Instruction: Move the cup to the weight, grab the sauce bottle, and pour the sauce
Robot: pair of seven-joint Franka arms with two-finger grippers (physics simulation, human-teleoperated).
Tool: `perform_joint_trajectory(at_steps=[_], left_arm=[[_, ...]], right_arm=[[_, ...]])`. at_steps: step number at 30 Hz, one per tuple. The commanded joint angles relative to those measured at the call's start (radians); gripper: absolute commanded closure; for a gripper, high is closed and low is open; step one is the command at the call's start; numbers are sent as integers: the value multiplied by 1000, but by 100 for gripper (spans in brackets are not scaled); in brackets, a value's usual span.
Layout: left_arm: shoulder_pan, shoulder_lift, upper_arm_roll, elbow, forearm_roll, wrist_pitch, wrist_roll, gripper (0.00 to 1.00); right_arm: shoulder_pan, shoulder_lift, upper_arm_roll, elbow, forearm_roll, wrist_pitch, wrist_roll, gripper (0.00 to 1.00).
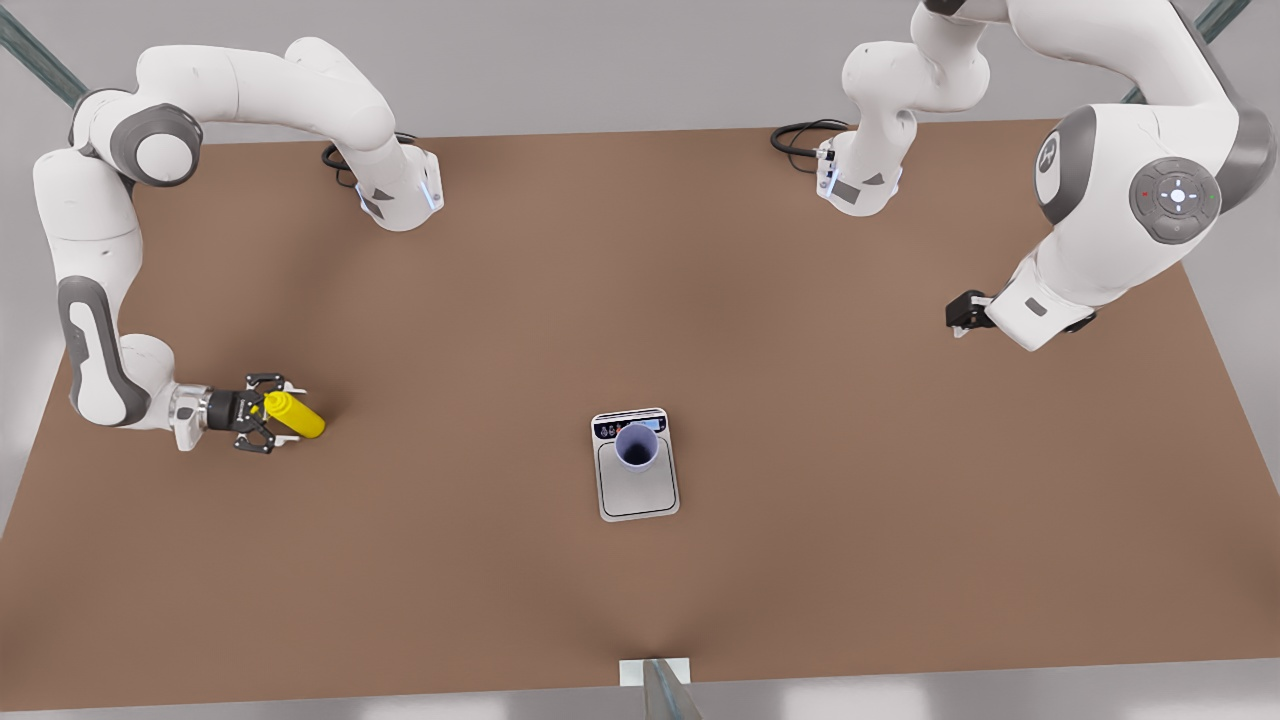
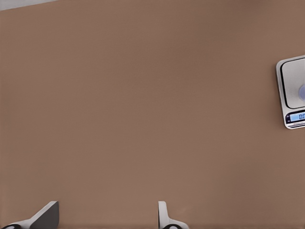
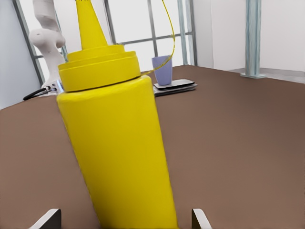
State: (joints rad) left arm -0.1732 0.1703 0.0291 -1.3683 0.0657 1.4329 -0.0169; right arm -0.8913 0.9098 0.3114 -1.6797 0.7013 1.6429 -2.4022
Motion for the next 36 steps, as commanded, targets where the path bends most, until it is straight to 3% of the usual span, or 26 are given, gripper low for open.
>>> perform_joint_trajectory(at_steps=[1, 32, 33, 34, 36], left_arm=[[0, 0, 0, 0, -1, 0, 0, 0], [6, 0, 6, -9, 0, -2, 2, 0], [6, 0, 6, -9, 0, -2, 2, 0], [8, 0, 6, -9, 0, -2, 2, 0], [6, 1, 6, -9, 0, -2, 2, 0]], right_arm=[[2, 0, 0, 0, 1, 0, 0, 0], [26, -46, 29, -21, 30, 0, 48, 0], [28, -46, 29, -21, 30, 3, 48, 13], [28, -46, 31, -21, 29, 15, 48, 38], [28, -46, 43, -23, 29, 15, 48, 41]])
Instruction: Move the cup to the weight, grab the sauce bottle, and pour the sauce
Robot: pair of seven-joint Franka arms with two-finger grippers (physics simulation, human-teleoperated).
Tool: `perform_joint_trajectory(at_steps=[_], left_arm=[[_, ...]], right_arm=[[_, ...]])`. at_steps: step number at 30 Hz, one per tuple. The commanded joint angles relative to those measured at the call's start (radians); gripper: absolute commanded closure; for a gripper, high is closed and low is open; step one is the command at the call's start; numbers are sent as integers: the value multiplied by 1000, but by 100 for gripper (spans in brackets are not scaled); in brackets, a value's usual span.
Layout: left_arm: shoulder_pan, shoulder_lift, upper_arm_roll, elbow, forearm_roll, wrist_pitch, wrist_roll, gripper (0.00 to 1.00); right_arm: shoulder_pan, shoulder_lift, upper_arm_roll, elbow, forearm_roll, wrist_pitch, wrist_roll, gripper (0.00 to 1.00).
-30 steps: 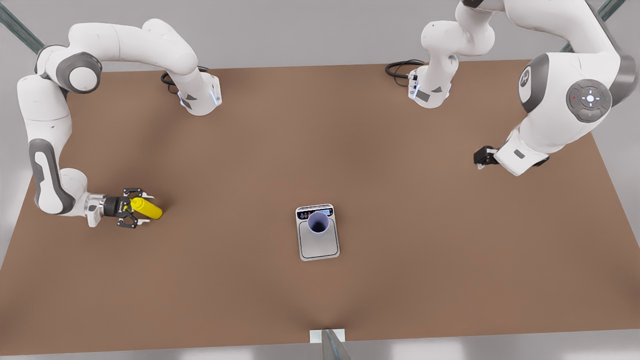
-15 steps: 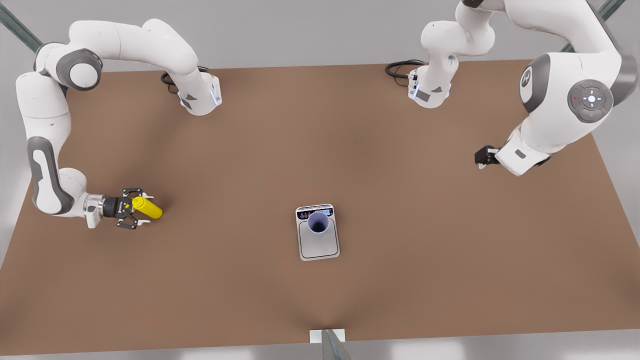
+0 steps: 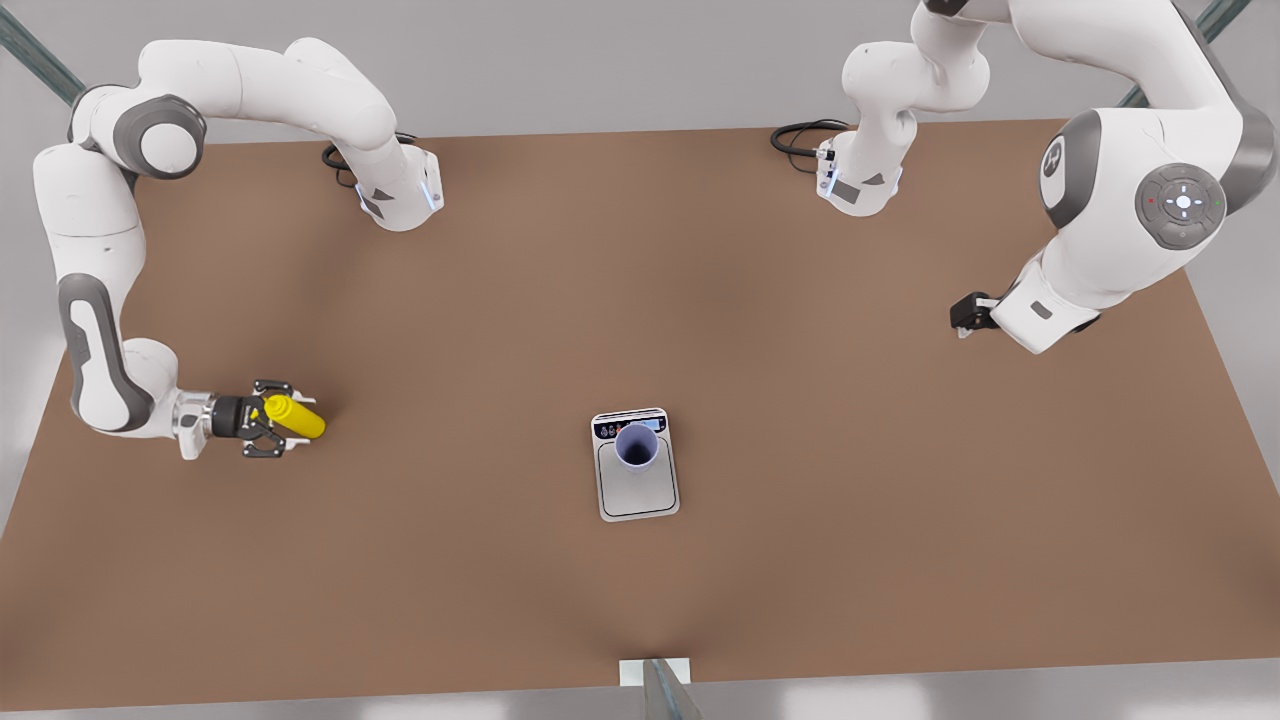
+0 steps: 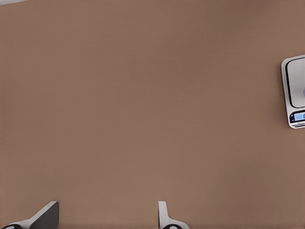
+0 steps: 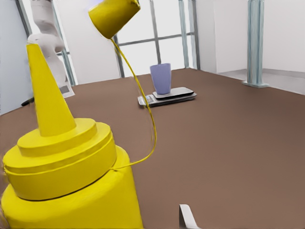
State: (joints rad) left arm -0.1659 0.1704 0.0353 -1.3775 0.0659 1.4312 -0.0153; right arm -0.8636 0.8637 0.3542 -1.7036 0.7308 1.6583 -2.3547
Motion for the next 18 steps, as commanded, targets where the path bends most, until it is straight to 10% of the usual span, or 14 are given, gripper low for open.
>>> perform_joint_trajectory(at_steps=[1, 12, 18], left_arm=[[0, 0, 0, 0, 0, 0, 0, 0], [0, 1, 0, 0, 0, 3, 12, 0], [0, 0, 0, 0, 12, 3, 11, 0]], right_arm=[[0, 0, 0, -1, -1, 0, 0, 41], [0, -14, 2, -5, -1, 0, 14, 46], [15, -271, 2, -99, -1, -2, 98, 46]])
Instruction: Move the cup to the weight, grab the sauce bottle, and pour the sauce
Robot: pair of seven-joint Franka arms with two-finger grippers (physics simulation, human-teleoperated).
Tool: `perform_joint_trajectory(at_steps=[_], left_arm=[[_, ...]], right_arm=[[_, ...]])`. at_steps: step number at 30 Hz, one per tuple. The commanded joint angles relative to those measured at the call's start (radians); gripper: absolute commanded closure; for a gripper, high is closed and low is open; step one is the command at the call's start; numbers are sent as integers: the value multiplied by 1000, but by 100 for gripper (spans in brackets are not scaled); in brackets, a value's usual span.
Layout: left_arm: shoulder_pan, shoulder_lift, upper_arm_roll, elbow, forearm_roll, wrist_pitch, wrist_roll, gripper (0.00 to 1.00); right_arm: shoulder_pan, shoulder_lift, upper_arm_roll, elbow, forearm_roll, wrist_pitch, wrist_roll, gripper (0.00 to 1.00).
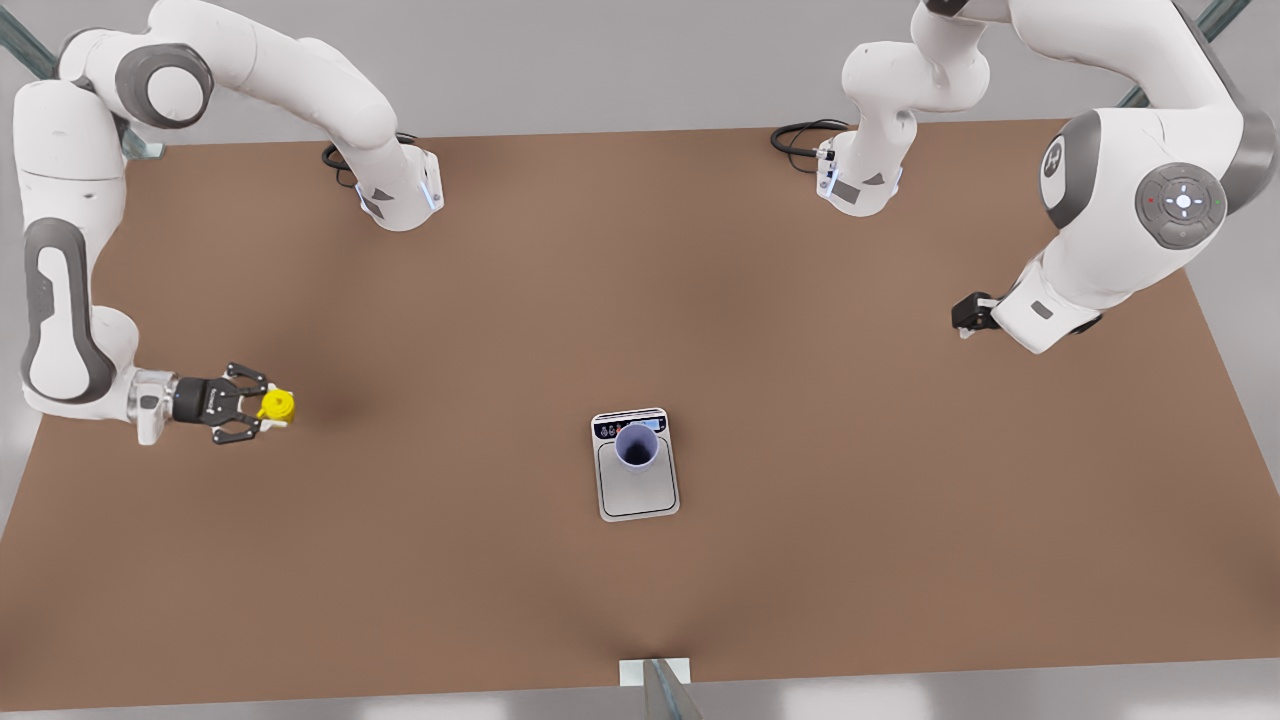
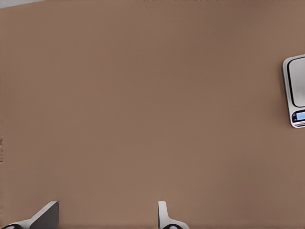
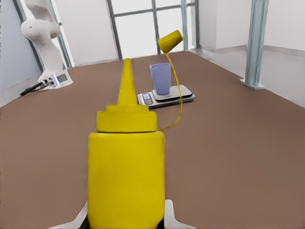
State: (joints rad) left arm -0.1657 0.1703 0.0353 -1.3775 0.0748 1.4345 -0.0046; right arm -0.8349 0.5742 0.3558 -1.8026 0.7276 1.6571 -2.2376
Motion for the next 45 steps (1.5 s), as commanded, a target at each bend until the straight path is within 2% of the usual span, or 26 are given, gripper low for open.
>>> perform_joint_trajectory(at_steps=[1, 8, 16, 19, 27, 28, 29, 33, 34, 35, 39, 44, 45], left_arm=[[0, 0, 2, 0, 3, 1, 0, 0], [20, 0, 0, 2, 5, 6, 0, 0], [29, 0, 0, 2, 7, 14, 0, 0], [38, 0, 0, 2, 7, 15, 0, 0], [41, 3, 0, 0, 5, 15, 0, 0], [41, 3, 0, 0, 5, 15, 0, 0], [43, 3, 0, 0, 5, 15, 0, 0], [43, 5, 0, 0, 5, 15, 0, 0], [43, 5, 0, 0, 5, 15, 0, 0], [43, 5, 0, 0, 5, 15, -2, 0], [43, 6, 0, 0, 5, 15, -2, 0], [43, 6, 0, 0, 5, 17, -2, 0], [43, 6, 0, 0, 5, 15, -2, 0]], right_arm=[[8, -10, 0, 0, 3, 3, 7, 46], [322, -132, -1, 12, 1, 193, 271, 46], [566, -230, -3, -30, -16, 418, 450, 46], [652, -255, -1, -52, -145, 483, 613, 46], [899, -270, -18, -44, -330, 618, 802, 46], [939, -270, -41, -44, -359, 618, 858, 46], [1020, -270, -99, -43, -369, 622, 869, 46], [1500, -231, -546, 40, -366, 625, 947, 46], [1566, -206, -606, 65, -355, 625, 954, 46], [1605, -181, -643, 91, -347, 625, 964, 46], [1660, -80, -692, 181, -341, 624, 1055, 46], [1751, -36, -772, 213, -353, 619, 1095, 46], [1794, -28, -817, 213, -367, 619, 1098, 46]])
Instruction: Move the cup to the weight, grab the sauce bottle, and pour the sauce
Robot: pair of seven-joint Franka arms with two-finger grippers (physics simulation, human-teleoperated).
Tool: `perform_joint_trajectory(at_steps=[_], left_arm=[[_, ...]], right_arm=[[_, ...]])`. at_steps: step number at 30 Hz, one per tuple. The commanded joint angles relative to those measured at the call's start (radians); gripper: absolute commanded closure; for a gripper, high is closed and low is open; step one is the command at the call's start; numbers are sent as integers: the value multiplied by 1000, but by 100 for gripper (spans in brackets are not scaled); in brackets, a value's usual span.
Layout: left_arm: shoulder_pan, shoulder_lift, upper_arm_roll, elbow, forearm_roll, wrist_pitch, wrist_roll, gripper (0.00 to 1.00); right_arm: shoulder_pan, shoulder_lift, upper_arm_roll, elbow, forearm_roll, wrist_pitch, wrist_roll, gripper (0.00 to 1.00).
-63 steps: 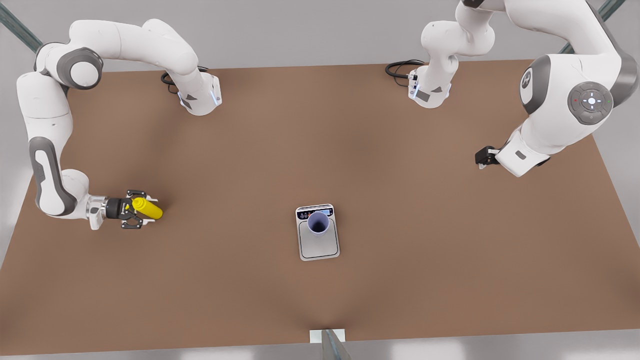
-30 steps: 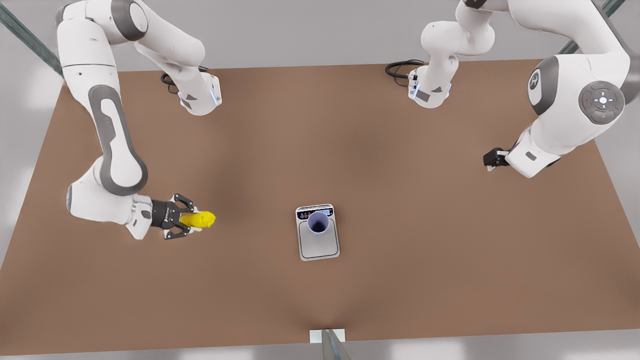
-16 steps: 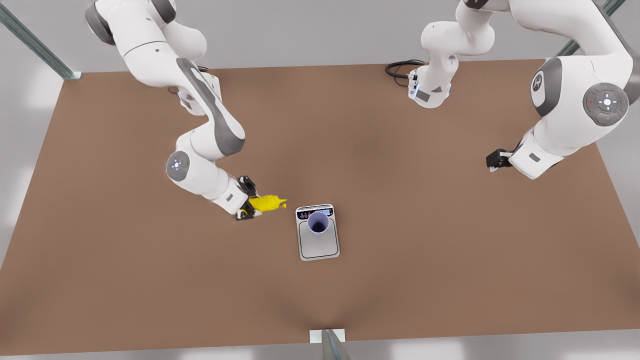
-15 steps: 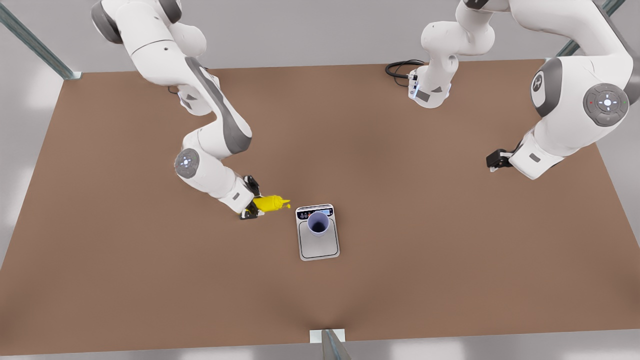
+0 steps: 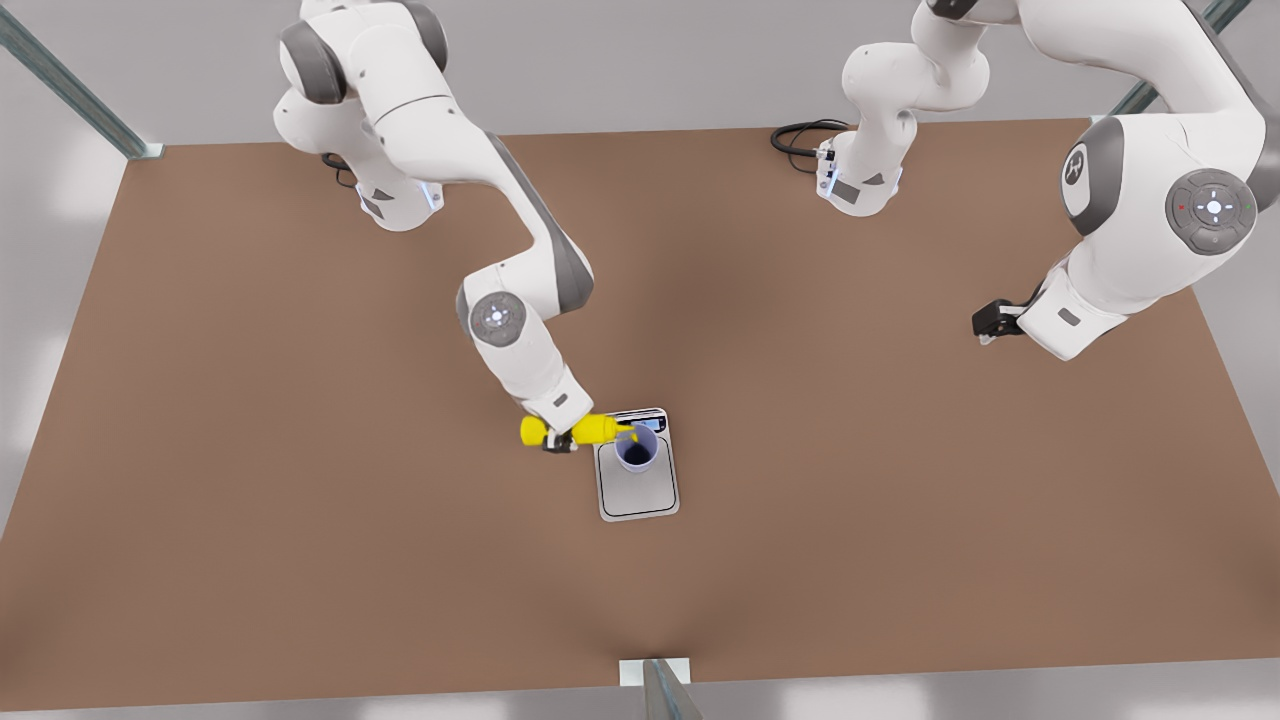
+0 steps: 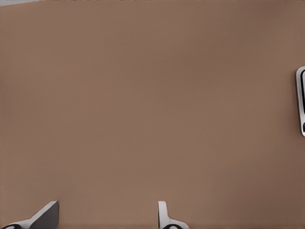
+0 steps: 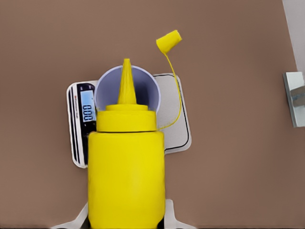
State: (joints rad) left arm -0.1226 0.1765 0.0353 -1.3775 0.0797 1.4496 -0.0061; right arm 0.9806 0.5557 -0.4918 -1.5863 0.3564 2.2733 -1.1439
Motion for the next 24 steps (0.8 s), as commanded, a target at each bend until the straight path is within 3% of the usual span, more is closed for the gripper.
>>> perform_joint_trajectory(at_steps=[1, 6, 9, 10, 12, 14, 16, 19, 20, 24], left_arm=[[0, 0, 0, 0, 0, 0, 0, 0], [0, 0, -2, 0, 0, 2, 0, 0], [0, 0, 0, 0, 0, 2, 0, 0], [0, 0, 0, 0, 0, 0, 0, 0], [0, 0, 0, 0, 0, 0, 0, 0], [0, 0, 0, 0, 0, 0, 0, 0], [0, 0, 0, 0, 0, 2, 0, 0], [0, 0, 0, 0, 0, 2, 0, 0], [0, 1, 0, 0, 0, 2, 0, 0], [0, 1, 0, 0, 0, 0, 0, 0]], right_arm=[[12, 3, -16, 6, -7, 2, 3, 47], [1, 1, -18, 11, -19, -23, 24, 47], [-135, -39, 25, -6, 12, -116, 15, 47], [-396, -89, 264, -26, 19, -133, -2, 47], [-798, -100, 646, -37, 18, -161, -40, 47], [-1048, -100, 847, -38, 13, -202, -88, 47], [-1157, -99, 926, -37, 10, -219, -116, 47], [-1211, -97, 966, -40, 10, -224, -134, 47], [-1298, -91, 1039, -43, 10, -224, -158, 47], [-1412, -33, 1084, -40, 56, -270, -295, 47]])
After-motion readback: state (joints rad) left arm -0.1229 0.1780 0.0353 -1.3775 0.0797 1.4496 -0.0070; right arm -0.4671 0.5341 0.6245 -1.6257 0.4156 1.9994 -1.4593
